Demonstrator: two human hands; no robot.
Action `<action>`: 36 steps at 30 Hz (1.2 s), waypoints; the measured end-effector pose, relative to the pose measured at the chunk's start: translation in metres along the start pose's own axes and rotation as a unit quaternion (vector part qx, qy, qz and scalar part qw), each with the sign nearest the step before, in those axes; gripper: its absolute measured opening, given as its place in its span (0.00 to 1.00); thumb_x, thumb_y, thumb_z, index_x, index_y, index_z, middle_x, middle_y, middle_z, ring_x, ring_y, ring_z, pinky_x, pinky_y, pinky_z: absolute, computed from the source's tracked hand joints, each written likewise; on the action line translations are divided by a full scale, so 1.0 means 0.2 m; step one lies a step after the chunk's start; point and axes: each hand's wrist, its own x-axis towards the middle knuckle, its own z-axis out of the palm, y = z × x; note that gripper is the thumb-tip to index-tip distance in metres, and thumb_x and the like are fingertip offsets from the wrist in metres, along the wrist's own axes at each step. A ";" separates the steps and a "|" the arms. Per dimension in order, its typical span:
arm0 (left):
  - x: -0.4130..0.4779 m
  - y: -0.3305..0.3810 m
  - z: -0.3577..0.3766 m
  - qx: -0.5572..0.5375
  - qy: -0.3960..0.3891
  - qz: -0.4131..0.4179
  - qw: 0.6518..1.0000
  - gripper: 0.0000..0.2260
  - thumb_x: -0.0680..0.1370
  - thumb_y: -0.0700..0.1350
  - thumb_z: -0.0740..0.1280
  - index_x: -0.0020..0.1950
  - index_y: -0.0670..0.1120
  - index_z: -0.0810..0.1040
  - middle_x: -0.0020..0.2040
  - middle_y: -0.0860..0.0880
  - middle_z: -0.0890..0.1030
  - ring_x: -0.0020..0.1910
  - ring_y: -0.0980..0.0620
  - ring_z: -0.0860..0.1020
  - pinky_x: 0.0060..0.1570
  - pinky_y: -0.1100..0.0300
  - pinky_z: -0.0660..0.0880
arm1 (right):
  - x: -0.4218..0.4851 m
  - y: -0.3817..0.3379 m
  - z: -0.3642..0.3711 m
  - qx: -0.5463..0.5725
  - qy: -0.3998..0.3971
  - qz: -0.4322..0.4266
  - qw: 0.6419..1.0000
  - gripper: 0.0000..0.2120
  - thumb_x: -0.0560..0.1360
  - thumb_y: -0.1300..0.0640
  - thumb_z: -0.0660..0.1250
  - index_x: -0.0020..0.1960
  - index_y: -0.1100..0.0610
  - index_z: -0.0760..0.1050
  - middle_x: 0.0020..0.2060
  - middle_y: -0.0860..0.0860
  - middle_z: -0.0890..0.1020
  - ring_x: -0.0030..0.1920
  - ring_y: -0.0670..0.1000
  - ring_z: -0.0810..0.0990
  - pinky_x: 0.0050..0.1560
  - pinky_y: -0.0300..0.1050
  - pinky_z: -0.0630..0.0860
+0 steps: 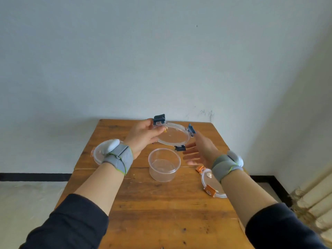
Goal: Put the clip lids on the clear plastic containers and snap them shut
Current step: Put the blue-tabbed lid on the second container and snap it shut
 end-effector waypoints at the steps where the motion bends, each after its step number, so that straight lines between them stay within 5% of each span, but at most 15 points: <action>1: 0.02 -0.02 0.00 -0.019 -0.009 -0.001 1.000 0.05 0.75 0.39 0.70 0.49 0.47 0.81 0.50 0.48 0.83 0.54 0.50 0.81 0.61 0.51 0.75 | 0.04 0.02 0.03 0.040 -0.043 0.034 0.998 0.29 0.81 0.42 0.50 0.55 0.67 0.75 0.50 0.65 0.82 0.43 0.61 0.83 0.39 0.50 0.82; 6: 0.05 -0.15 -0.01 -0.059 -0.024 -0.006 0.998 0.10 0.69 0.33 0.72 0.39 0.48 0.84 0.38 0.52 0.84 0.47 0.50 0.80 0.64 0.50 0.73 | 0.18 0.10 0.11 0.269 -0.115 0.067 0.954 0.15 0.80 0.52 0.59 0.52 0.65 0.74 0.43 0.65 0.79 0.33 0.56 0.82 0.25 0.39 0.78; 11: 0.10 -0.28 -0.04 -0.011 0.013 -0.012 1.000 0.15 0.69 0.29 0.70 0.41 0.50 0.83 0.62 0.51 0.77 0.63 0.52 0.72 0.62 0.58 0.67 | 0.31 0.15 0.17 0.296 -0.063 0.024 0.953 0.04 0.74 0.64 0.66 0.48 0.64 0.76 0.38 0.58 0.77 0.32 0.53 0.77 0.27 0.40 0.76; 15: 0.09 -0.38 -0.07 0.009 -0.010 -0.014 1.000 0.24 0.72 0.26 0.67 0.57 0.53 0.80 0.60 0.53 0.78 0.64 0.52 0.73 0.53 0.70 0.74 | 0.35 0.17 0.18 0.285 0.022 -0.029 0.958 0.12 0.74 0.70 0.66 0.56 0.65 0.74 0.42 0.58 0.79 0.41 0.54 0.78 0.43 0.47 0.76; 20: 0.07 -0.44 -0.09 0.089 -0.023 -0.034 0.995 0.26 0.73 0.27 0.66 0.65 0.52 0.76 0.63 0.54 0.76 0.66 0.53 0.72 0.57 0.64 0.72 | 0.36 0.22 0.21 0.234 0.063 -0.065 0.968 0.16 0.72 0.70 0.68 0.59 0.63 0.76 0.39 0.56 0.79 0.37 0.53 0.76 0.40 0.47 0.74; 26: 0.03 -0.53 -0.09 0.192 -0.048 -0.041 0.979 0.28 0.75 0.30 0.64 0.68 0.56 0.72 0.68 0.55 0.71 0.70 0.51 0.68 0.69 0.50 0.69 | 0.36 0.29 0.22 0.229 0.074 -0.072 0.968 0.18 0.71 0.69 0.70 0.60 0.59 0.77 0.48 0.55 0.81 0.47 0.58 0.81 0.49 0.53 0.79; 32: 0.00 -0.59 -0.09 0.206 -0.072 -0.063 0.974 0.30 0.77 0.28 0.55 0.73 0.55 0.66 0.78 0.54 0.56 0.78 0.54 0.53 0.75 0.55 0.56 | 0.37 0.36 0.22 0.213 0.064 -0.067 0.973 0.22 0.72 0.68 0.70 0.64 0.57 0.76 0.52 0.54 0.81 0.47 0.57 0.80 0.41 0.48 0.79; 36: -0.02 -0.57 -0.07 0.159 -0.059 -0.089 0.982 0.33 0.74 0.24 0.52 0.74 0.51 0.66 0.78 0.54 0.57 0.78 0.54 0.53 0.74 0.57 0.56 | 0.38 0.37 0.21 0.193 0.058 -0.063 0.978 0.23 0.72 0.67 0.71 0.66 0.56 0.75 0.56 0.55 0.81 0.47 0.55 0.81 0.38 0.46 0.78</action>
